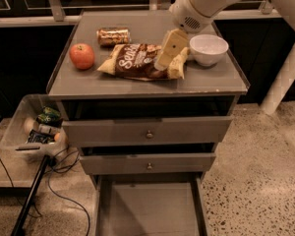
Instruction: Place brown chip bag into bottom drawer
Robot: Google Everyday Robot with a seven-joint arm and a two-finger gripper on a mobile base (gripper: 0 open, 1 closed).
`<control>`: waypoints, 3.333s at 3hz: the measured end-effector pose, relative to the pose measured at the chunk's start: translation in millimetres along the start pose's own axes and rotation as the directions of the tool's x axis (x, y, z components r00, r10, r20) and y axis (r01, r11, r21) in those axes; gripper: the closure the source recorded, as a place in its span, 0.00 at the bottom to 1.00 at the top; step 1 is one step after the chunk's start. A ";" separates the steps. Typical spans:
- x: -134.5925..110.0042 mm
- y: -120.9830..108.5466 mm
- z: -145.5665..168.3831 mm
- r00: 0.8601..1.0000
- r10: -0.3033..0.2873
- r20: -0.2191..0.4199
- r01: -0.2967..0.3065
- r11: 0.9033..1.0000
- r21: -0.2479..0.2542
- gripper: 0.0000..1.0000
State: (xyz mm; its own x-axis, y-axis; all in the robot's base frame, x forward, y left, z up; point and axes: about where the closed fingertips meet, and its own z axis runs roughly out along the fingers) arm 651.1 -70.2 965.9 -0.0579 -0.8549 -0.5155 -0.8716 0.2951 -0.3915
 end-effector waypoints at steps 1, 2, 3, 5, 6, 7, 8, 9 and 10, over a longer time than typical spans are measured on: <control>-0.7 -2.3 24.7 1.000 -0.006 -0.016 0.006 1.000 -0.027 0.00; 3.5 -3.5 50.8 1.000 0.004 -0.024 -0.006 0.998 -0.056 0.00; 9.5 -7.9 67.9 0.999 0.026 -0.024 -0.027 0.997 -0.075 0.00; 20.4 -1.8 103.1 0.997 0.064 -0.038 -0.069 0.989 -0.130 0.00; 25.1 1.3 115.0 0.996 0.077 -0.048 -0.084 0.986 -0.148 0.00; 28.0 3.6 119.6 0.995 0.082 -0.055 -0.090 0.984 -0.155 0.00; 28.0 3.6 119.6 0.995 0.082 -0.055 -0.090 0.984 -0.155 0.18; 28.0 3.6 119.6 0.995 0.082 -0.055 -0.090 0.984 -0.155 0.42; 28.0 3.6 119.7 0.995 0.082 -0.055 -0.090 0.984 -0.156 0.64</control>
Offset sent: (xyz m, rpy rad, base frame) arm 0.0443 0.0231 -0.0624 -0.0136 0.0919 0.0145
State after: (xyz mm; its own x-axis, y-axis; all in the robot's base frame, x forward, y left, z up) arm 704.5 -42.0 858.9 -0.1557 -0.8499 -0.5033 -0.9279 0.3006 -0.2204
